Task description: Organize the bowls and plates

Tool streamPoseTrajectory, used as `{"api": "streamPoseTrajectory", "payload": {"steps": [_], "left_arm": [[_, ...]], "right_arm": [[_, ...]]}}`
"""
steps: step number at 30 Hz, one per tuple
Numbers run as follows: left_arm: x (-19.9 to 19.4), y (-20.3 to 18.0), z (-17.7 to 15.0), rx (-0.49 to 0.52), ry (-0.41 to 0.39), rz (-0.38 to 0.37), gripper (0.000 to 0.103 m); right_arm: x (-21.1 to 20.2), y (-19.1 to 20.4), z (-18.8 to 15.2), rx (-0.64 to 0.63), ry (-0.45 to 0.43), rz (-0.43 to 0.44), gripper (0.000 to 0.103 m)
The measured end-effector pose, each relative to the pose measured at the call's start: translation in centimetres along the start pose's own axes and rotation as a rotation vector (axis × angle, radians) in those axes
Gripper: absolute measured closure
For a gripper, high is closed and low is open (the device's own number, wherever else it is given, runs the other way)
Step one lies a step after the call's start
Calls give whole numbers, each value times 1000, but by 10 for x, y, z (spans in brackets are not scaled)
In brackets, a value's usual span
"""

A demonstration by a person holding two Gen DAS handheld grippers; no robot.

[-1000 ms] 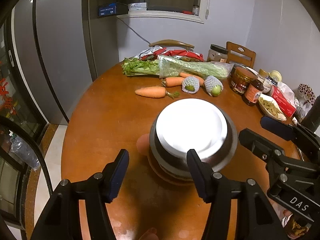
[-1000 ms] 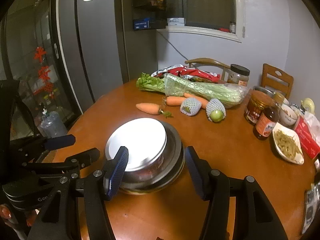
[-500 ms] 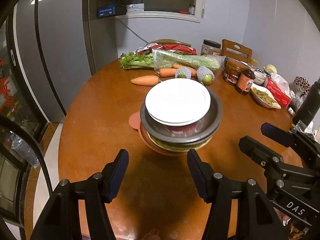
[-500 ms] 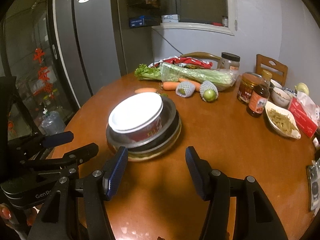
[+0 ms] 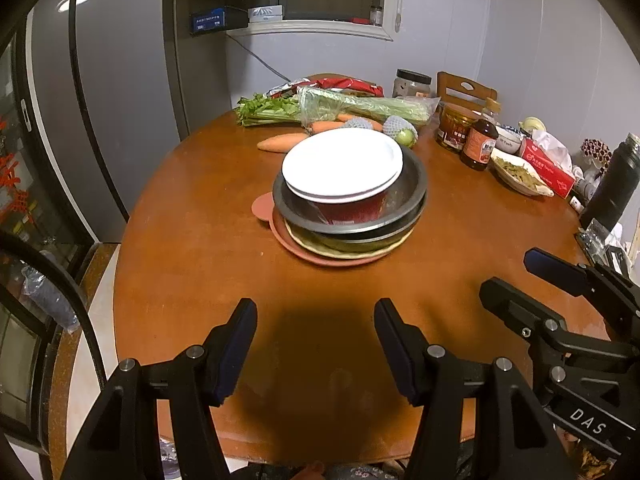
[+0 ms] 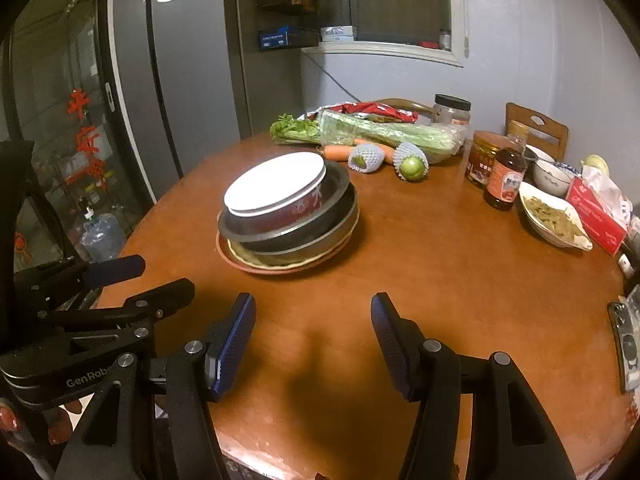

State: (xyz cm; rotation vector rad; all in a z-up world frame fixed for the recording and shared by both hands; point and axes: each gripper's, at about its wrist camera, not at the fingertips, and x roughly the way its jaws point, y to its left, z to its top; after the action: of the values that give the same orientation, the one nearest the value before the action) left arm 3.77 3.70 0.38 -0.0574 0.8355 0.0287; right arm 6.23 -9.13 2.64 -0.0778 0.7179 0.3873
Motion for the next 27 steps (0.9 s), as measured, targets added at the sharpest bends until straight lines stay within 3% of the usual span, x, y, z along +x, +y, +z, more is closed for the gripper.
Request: {"api": "streamPoseTrajectory", "payload": {"steps": [27], "left_arm": [[-9,-6,-17,20,2,-7,42]], "right_arm": [[-13,6,-20,12,5,-10,41]]}}
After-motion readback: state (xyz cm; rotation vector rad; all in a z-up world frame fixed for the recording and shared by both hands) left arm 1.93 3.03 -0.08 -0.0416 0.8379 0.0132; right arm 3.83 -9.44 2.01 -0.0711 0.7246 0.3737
